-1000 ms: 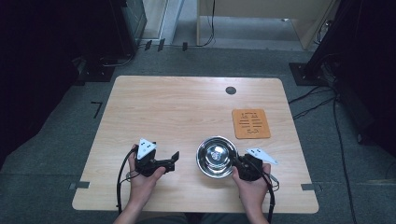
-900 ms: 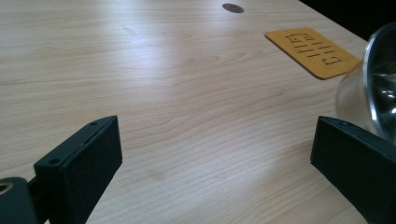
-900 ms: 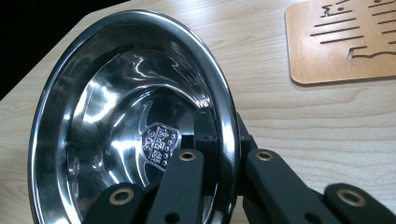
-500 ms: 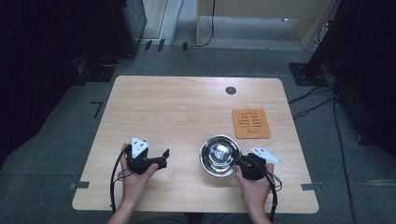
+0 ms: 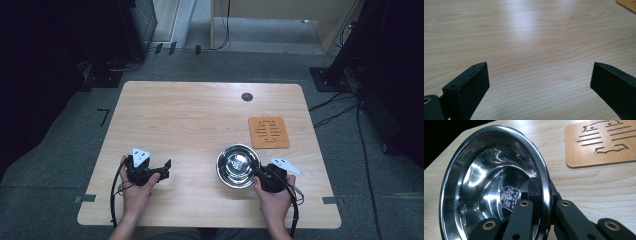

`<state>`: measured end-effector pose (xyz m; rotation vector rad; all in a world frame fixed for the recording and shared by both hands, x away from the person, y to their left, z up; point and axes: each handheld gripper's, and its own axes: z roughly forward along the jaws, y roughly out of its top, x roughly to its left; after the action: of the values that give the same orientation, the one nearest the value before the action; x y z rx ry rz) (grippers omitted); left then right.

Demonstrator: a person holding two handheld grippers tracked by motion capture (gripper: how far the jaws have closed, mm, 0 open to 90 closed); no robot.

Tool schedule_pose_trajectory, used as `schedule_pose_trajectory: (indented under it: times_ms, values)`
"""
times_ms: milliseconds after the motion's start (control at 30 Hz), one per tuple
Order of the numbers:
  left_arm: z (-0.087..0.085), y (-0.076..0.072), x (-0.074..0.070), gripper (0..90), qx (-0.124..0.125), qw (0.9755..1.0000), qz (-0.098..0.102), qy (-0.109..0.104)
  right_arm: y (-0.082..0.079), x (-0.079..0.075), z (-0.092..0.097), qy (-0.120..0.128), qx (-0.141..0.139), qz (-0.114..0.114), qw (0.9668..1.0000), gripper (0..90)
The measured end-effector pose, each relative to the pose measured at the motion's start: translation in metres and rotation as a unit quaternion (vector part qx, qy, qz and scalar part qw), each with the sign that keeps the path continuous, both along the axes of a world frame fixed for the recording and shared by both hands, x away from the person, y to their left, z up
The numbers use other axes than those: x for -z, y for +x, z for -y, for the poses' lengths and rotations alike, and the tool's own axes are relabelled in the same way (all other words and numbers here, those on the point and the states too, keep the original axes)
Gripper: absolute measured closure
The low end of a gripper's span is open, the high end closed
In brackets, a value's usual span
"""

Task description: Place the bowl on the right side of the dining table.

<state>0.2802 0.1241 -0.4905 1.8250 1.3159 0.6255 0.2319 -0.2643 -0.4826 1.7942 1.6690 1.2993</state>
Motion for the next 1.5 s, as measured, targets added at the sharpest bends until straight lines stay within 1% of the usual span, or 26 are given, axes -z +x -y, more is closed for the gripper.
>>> schedule_pose_trajectory:
  times_ms: [67,133,167,200,333,367,400,467,500,633,800,933,1000,1500]
  values:
    - [-0.007,0.002,0.003,2.0,-0.012,0.9999,-0.004,0.008,0.0,0.0,0.002,0.0,0.002,0.001,1.0,88.5]
    - [-0.01,0.002,0.004,2.0,-0.016,0.9998,-0.006,0.01,0.0,0.0,0.002,0.0,0.003,0.001,1.0,88.5]
    - [-0.016,0.004,0.007,2.0,-0.023,0.9996,-0.012,0.012,0.0,0.0,0.005,0.001,0.005,0.001,1.0,88.5]
    - [-0.016,0.004,0.007,1.9,-0.023,0.9996,-0.012,0.012,0.0,0.0,0.005,0.001,0.005,0.001,1.0,88.5]
    - [-0.024,0.007,0.013,1.9,-0.039,0.9986,-0.026,0.025,0.001,0.0,0.01,0.002,0.012,0.0,0.9999,88.5]
    - [-0.027,0.008,0.016,2.0,-0.04,0.9982,-0.034,0.027,0.001,0.0,0.011,0.003,0.014,0.001,0.9999,88.5]
    - [-0.027,0.008,0.016,2.0,-0.04,0.9982,-0.034,0.027,0.001,0.0,0.011,0.003,0.014,0.001,0.9999,88.5]
    - [-0.03,0.01,0.018,2.0,-0.047,0.9972,-0.046,0.036,0.001,-0.001,0.013,0.005,0.018,0.0,0.9998,88.5]
    - [-0.03,0.01,0.018,2.0,-0.047,0.9972,-0.046,0.036,0.001,-0.001,0.013,0.005,0.018,0.0,0.9998,88.5]
    - [-0.034,0.012,0.022,2.0,-0.055,0.9956,-0.06,0.048,0.001,-0.001,0.018,0.006,0.025,0.001,0.9997,88.5]
    - [-0.036,0.014,0.028,2.0,-0.062,0.994,-0.064,0.063,0.002,-0.002,0.023,0.007,0.031,0.001,0.9995,88.5]
    - [-0.037,0.015,0.029,2.0,-0.06,0.9942,-0.068,0.058,0.002,-0.002,0.027,0.009,0.037,0.002,0.9993,88.4]
    - [-0.038,0.016,0.029,2.1,-0.059,0.9943,-0.074,0.05,0.002,-0.003,0.028,0.01,0.038,0.002,0.9992,88.4]
    - [-0.038,0.017,0.029,2.0,-0.063,0.994,-0.074,0.051,0.004,-0.004,0.036,0.012,0.049,0.002,0.9987,88.4]
